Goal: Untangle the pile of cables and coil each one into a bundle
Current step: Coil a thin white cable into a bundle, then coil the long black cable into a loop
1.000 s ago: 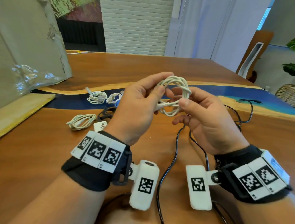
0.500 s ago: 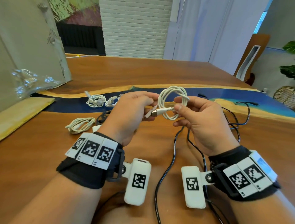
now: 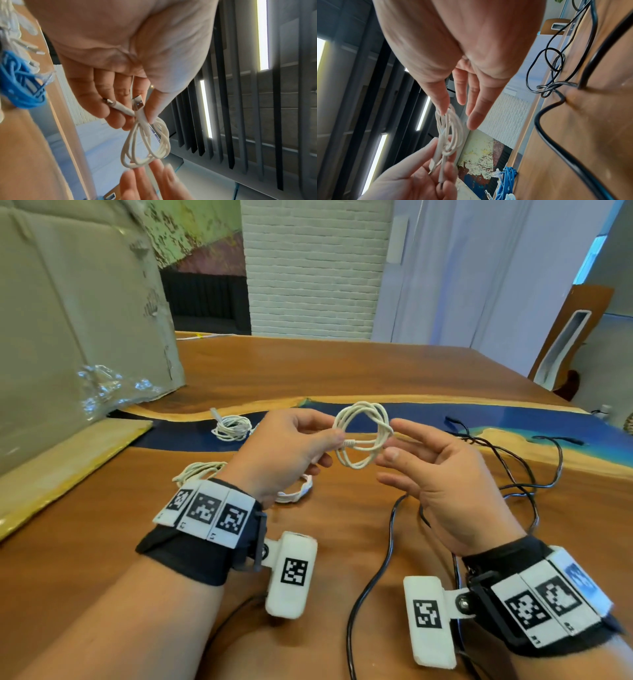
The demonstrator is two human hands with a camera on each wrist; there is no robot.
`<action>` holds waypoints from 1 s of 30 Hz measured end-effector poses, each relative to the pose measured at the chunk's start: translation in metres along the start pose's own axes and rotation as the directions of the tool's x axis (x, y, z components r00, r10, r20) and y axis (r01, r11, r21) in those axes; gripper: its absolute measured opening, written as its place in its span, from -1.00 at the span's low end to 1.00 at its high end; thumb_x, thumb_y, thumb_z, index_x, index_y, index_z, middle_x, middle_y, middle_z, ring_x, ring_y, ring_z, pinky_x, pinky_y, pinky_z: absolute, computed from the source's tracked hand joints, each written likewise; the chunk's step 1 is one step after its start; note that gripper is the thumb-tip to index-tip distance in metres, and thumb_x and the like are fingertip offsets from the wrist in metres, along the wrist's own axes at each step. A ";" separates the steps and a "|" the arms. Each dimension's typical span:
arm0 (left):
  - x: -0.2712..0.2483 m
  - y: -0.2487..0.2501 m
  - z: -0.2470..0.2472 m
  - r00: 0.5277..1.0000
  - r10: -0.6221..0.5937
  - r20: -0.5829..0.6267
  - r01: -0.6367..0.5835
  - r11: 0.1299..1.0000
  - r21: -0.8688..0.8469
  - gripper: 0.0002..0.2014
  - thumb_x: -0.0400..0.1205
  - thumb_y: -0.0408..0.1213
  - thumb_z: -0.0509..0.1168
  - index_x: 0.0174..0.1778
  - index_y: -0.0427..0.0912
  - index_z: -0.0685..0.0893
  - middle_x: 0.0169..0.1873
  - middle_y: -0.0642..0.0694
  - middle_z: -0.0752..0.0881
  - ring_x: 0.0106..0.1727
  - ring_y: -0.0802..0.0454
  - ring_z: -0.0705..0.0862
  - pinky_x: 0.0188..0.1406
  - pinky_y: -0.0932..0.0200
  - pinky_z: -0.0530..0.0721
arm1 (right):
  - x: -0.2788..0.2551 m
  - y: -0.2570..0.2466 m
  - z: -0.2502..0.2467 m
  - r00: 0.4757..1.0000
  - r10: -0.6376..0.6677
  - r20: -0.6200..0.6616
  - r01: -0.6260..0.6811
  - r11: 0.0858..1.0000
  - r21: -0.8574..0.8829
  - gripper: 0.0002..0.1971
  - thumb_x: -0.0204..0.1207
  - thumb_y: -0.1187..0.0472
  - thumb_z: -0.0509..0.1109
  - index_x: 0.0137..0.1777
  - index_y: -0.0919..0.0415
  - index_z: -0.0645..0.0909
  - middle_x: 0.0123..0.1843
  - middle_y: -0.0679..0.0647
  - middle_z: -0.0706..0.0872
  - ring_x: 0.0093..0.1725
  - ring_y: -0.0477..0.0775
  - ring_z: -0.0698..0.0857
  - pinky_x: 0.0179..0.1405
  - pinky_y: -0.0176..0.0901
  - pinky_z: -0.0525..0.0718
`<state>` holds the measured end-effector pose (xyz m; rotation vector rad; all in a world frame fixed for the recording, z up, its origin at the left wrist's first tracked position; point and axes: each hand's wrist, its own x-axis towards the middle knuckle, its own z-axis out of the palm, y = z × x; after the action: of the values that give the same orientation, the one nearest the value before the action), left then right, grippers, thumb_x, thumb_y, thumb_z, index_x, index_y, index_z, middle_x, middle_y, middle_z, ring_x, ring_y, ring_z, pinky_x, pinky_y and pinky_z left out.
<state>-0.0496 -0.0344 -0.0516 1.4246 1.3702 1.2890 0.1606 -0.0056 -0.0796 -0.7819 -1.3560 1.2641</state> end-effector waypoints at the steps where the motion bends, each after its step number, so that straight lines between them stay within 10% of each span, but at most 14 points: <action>1: 0.002 0.003 -0.008 1.000 -0.003 -0.011 0.003 1.000 0.020 -0.89 0.66 -0.24 0.48 0.05 -0.16 0.84 -0.22 -0.12 0.86 -0.27 0.02 0.74 -0.28 0.12 0.70 | 0.001 0.000 -0.001 1.000 0.000 -0.001 0.000 1.000 0.004 -0.58 0.56 0.40 0.50 0.41 0.16 0.67 0.17 0.20 0.86 0.12 0.16 0.87 -0.05 -0.04 0.86; 8: 0.019 0.011 -0.091 0.988 -0.084 -0.128 0.123 0.930 0.345 -0.85 0.68 -0.07 0.45 -0.11 -0.01 0.89 -0.23 -0.23 0.84 -0.30 -0.02 0.73 -0.26 -0.04 0.74 | 0.000 -0.004 -0.006 0.999 -0.020 0.045 0.021 1.000 -0.015 -0.16 0.07 -0.17 0.73 0.40 0.09 0.68 0.18 0.11 0.87 0.15 0.19 0.86 -0.09 -0.07 0.87; 11: 0.028 0.001 -0.131 0.957 -0.187 -0.220 0.271 0.847 0.458 -0.79 0.63 0.06 0.44 -0.12 0.04 0.89 -0.27 -0.26 0.84 -0.21 -0.30 0.76 -0.23 -0.28 0.77 | 0.002 -0.002 -0.007 0.999 -0.028 0.040 0.029 0.999 -0.016 -0.25 0.12 -0.09 0.62 0.39 0.08 0.69 0.19 0.10 0.87 0.17 0.25 0.84 -0.08 -0.06 0.89; 17: 0.039 -0.026 -0.168 0.832 -0.397 -0.386 0.549 0.688 0.475 -0.70 0.77 -0.11 0.29 -0.08 -0.30 0.72 -0.33 -0.08 0.78 -0.33 -0.01 0.69 -0.59 0.29 0.56 | 0.004 0.005 -0.010 0.999 -0.004 0.048 0.004 1.000 -0.003 -0.12 0.01 -0.38 0.73 0.37 -0.06 0.73 0.27 0.10 0.84 0.14 0.20 0.86 -0.10 -0.03 0.88; 30: 0.065 -0.040 -0.159 0.863 -0.325 -0.386 0.466 0.222 0.856 -0.58 0.69 0.08 0.35 -0.29 -0.19 0.58 -0.38 -0.08 0.58 -0.38 0.01 0.54 -0.38 0.19 0.48 | 0.009 0.002 -0.023 1.000 0.003 -0.017 -0.003 1.000 0.001 -0.32 0.19 -0.13 0.56 0.38 0.00 0.71 0.21 0.11 0.86 0.08 0.15 0.87 -0.15 -0.09 0.88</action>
<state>-0.2186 0.0163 -0.0486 1.4541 2.6155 0.0770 0.1801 0.0094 -0.0823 -0.7921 -1.3412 1.2578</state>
